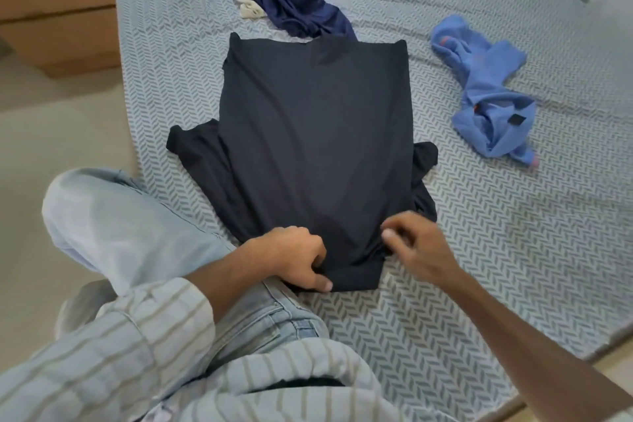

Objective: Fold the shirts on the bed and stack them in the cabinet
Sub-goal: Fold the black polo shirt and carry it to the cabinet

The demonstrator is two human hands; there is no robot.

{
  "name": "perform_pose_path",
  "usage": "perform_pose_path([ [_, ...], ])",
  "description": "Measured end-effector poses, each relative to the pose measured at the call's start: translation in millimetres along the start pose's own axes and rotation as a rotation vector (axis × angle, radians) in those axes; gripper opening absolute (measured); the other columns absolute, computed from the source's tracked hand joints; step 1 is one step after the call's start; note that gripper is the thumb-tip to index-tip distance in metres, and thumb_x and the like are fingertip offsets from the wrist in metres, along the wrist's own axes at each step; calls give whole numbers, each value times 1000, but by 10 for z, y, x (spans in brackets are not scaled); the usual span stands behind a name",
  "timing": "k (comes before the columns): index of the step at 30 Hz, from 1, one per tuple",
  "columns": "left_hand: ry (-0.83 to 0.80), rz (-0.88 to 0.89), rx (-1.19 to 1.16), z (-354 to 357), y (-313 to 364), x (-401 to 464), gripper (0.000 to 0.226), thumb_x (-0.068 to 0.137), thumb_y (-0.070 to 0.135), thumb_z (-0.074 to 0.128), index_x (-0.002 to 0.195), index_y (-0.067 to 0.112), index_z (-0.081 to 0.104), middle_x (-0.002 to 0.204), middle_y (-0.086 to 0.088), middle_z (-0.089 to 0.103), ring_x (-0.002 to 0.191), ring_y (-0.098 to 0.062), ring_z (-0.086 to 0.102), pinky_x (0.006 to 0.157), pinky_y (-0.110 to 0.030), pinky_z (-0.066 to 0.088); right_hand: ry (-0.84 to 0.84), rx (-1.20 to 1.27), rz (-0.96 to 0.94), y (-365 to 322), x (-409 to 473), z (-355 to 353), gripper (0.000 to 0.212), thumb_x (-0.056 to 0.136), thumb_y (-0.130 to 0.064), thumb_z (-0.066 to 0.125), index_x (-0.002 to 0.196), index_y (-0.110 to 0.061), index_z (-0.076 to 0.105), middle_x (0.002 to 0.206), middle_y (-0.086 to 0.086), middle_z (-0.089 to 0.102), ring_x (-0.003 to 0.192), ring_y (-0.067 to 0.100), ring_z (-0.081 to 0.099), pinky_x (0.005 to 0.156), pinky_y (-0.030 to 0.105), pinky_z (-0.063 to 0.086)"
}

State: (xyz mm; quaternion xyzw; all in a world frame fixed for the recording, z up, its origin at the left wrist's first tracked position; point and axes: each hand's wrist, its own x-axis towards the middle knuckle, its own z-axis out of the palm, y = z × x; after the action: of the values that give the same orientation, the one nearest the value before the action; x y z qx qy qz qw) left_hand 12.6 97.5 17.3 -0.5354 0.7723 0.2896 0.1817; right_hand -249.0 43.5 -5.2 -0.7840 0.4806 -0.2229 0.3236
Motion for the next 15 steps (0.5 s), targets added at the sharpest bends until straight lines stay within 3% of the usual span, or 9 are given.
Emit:
perform_pose_path([
  [2,103,29,-31,-27,32,112,49,81,72,56,93,24,62,90,3,64,87,-23,63,70,-34,52,259,-77,296,156,218,-93,10,90,-15,65,98,-18,69,92,-2,69,76,14,61,75,28,47],
  [4,160,82,-119,-70,110,260,43,85,67,57,94,24,59,91,6,60,86,-19,60,75,-39,54,336,-116,592,324,433,-224,17,88,-17,62,104,-15,66,96,3,66,82,19,57,77,29,41],
  [6,173,135,-194,-130,240,450,39,87,61,60,97,23,59,91,8,56,83,-16,57,77,-41,53,276,-69,808,378,604,-341,14,83,-28,63,91,-16,65,83,3,62,76,21,55,71,37,42],
  [8,187,150,-239,-201,401,627,40,87,59,62,102,22,59,91,7,56,84,-16,56,79,-42,53,136,-141,847,364,693,-386,29,75,-42,68,64,-17,57,60,6,54,59,24,55,57,38,42],
  [10,186,133,-249,-253,558,786,46,85,60,64,106,20,58,97,4,56,88,-18,55,79,-41,53,-16,-158,875,353,765,-373,36,70,-42,72,56,-14,53,51,8,52,51,26,55,51,33,38],
  [12,152,102,-227,-255,689,880,42,86,53,66,106,17,57,100,0,56,91,-21,54,78,-41,52,-97,-12,925,315,803,-358,24,72,-28,71,63,-10,57,55,10,54,52,24,54,49,31,41],
  [13,137,104,-220,-249,737,913,33,89,44,65,103,15,57,101,-1,56,92,-22,55,77,-42,53,-61,132,960,331,806,-377,15,75,-21,68,70,-9,60,62,11,55,56,23,54,48,28,43],
  [15,115,116,-243,-209,767,964,7,93,22,58,95,15,58,97,-2,59,91,-24,58,76,-42,54,170,580,1036,416,772,-451,9,75,-8,58,83,-9,62,77,12,60,69,25,59,55,30,53],
])
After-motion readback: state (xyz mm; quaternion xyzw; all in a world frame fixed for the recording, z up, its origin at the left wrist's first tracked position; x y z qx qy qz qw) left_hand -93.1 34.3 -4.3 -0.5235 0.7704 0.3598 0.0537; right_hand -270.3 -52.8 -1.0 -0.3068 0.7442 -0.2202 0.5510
